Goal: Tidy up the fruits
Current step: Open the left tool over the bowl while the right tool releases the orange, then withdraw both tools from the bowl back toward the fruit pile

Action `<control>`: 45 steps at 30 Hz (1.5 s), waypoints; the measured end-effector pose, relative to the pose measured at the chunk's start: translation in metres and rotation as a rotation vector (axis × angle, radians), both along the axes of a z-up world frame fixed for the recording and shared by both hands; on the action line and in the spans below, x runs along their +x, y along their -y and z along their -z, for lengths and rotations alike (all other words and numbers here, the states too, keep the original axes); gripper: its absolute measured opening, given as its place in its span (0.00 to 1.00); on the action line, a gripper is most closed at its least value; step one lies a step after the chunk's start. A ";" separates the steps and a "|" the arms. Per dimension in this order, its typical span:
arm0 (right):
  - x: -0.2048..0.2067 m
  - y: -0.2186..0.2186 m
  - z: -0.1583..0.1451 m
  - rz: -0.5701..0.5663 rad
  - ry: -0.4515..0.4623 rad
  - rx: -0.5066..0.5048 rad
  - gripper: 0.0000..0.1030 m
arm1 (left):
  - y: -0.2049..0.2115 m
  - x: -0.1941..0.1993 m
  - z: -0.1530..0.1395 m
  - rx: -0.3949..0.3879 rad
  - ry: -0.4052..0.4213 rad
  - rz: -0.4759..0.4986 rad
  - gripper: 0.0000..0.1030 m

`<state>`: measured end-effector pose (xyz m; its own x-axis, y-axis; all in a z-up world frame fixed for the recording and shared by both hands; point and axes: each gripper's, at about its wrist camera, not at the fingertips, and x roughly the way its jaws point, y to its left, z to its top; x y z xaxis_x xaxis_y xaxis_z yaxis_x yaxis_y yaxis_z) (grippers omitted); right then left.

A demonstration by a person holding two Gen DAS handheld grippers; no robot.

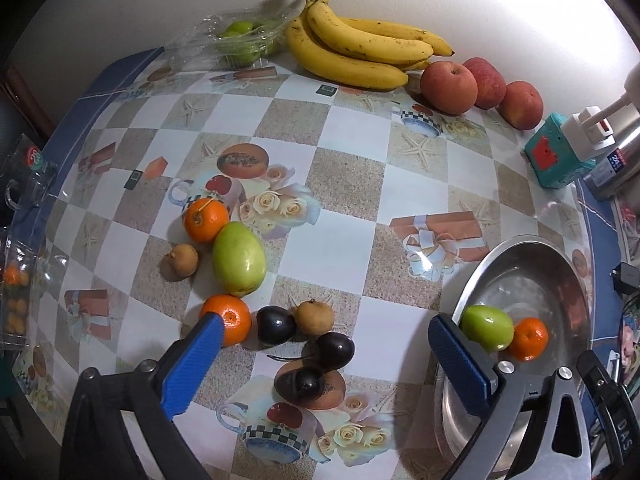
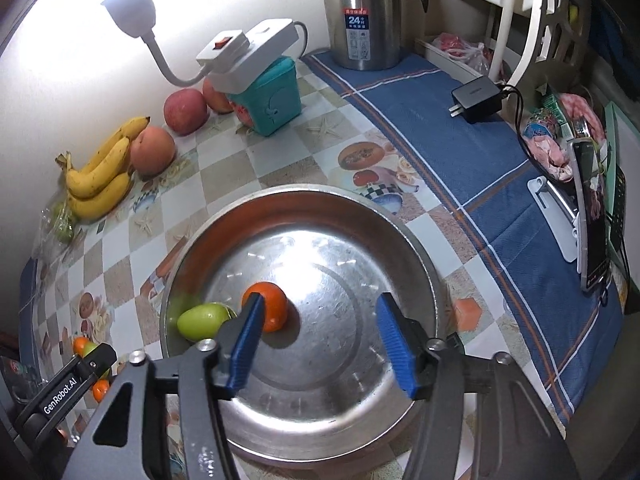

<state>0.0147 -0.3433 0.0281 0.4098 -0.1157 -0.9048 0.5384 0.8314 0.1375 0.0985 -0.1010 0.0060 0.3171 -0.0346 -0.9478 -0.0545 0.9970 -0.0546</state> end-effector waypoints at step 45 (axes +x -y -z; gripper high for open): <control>0.003 -0.012 0.002 -0.059 0.006 -0.024 0.97 | -0.017 -0.005 0.001 0.029 -0.003 -0.035 1.00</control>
